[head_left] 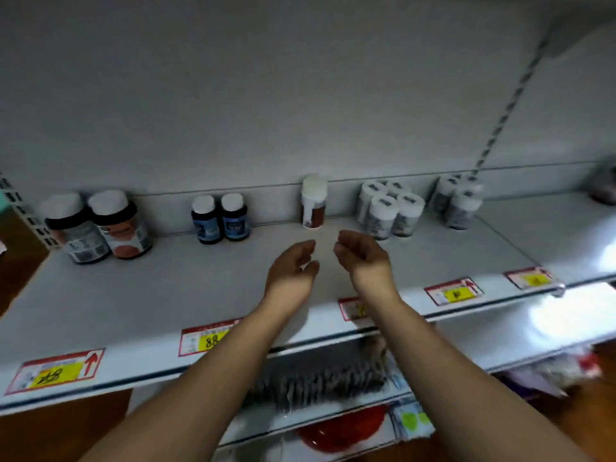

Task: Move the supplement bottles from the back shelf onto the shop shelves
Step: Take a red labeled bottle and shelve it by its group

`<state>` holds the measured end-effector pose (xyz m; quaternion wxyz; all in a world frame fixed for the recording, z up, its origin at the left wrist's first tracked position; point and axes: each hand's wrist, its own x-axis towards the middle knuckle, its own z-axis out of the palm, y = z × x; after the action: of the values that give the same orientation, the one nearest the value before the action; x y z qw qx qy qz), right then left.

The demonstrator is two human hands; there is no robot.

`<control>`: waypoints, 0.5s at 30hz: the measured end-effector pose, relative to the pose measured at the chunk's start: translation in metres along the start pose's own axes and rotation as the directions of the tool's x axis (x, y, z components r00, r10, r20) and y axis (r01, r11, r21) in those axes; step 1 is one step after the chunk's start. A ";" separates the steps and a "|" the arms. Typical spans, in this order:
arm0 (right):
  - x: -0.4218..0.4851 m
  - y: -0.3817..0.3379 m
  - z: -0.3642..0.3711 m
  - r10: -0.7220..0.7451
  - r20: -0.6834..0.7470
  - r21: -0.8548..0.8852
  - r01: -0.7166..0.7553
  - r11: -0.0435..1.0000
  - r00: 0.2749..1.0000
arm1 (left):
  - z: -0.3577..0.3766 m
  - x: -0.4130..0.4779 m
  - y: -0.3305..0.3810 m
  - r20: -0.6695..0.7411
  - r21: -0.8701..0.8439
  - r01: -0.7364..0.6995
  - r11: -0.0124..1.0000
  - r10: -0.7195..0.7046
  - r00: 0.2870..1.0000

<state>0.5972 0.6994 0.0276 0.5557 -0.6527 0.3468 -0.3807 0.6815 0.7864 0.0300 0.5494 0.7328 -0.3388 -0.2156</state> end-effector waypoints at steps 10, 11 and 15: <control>-0.037 0.006 -0.255 0.012 -0.407 0.101 0.032 0.994 0.914 | 0.220 -0.045 0.089 0.347 -0.202 -0.110 0.973 0.176 0.921; -0.040 0.007 -0.286 0.004 -0.434 0.100 0.044 0.994 0.901 | 0.249 -0.048 0.099 0.363 -0.222 -0.124 0.967 0.200 0.910; -0.050 0.004 -0.414 -0.030 -0.511 0.036 0.056 0.998 0.859 | 0.365 -0.067 0.153 0.408 -0.310 -0.170 0.935 0.292 0.865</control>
<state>0.2076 0.5518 0.0561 0.4516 -0.5224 0.4572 -0.5604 0.3453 0.5692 0.0608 0.5711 0.5371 -0.5103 -0.3536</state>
